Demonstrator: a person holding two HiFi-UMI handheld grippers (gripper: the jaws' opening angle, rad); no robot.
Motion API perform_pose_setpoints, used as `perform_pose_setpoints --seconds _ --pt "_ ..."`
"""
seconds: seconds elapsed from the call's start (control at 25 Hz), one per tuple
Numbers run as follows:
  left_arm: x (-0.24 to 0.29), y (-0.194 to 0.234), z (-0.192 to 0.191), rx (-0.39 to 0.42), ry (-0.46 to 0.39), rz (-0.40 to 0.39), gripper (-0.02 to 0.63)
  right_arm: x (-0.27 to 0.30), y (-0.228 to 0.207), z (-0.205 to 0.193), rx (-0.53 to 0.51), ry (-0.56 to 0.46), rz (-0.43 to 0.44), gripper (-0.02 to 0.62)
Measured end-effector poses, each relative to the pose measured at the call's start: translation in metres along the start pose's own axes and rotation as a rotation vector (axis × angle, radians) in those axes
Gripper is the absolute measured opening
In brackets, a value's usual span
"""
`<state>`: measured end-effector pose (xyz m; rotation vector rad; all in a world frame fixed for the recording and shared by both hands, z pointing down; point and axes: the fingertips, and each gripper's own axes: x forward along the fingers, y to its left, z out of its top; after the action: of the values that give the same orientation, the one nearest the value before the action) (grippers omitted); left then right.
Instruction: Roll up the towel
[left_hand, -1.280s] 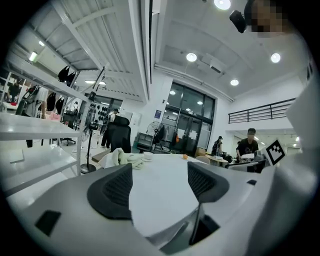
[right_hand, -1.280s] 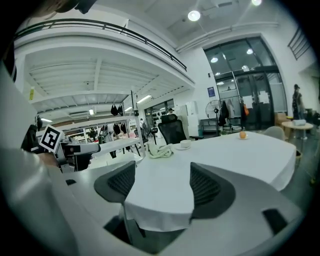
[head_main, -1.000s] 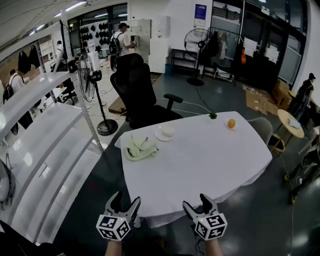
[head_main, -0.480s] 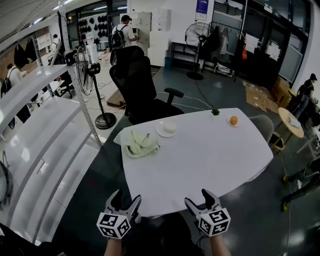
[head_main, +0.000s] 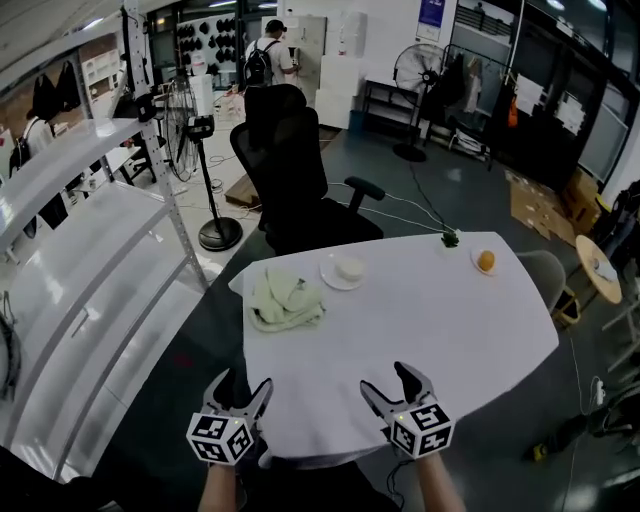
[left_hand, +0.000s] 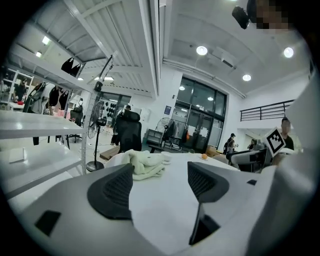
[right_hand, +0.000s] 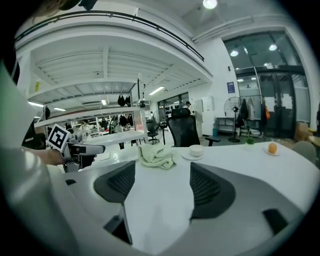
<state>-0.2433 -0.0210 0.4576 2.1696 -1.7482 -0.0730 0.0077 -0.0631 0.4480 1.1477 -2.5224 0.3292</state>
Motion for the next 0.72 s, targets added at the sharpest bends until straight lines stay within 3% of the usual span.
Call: perform_pose_setpoints --seconds 0.36,0.72 --pt "0.087 0.043 0.01 0.017 0.048 0.079 0.359 0.106 -0.034 0.035 -0.042 0.031 0.127 0.347" --pt "0.149 0.101 -0.008 -0.004 0.14 0.194 0.359 0.202 -0.037 0.02 -0.031 0.131 0.255 0.345"
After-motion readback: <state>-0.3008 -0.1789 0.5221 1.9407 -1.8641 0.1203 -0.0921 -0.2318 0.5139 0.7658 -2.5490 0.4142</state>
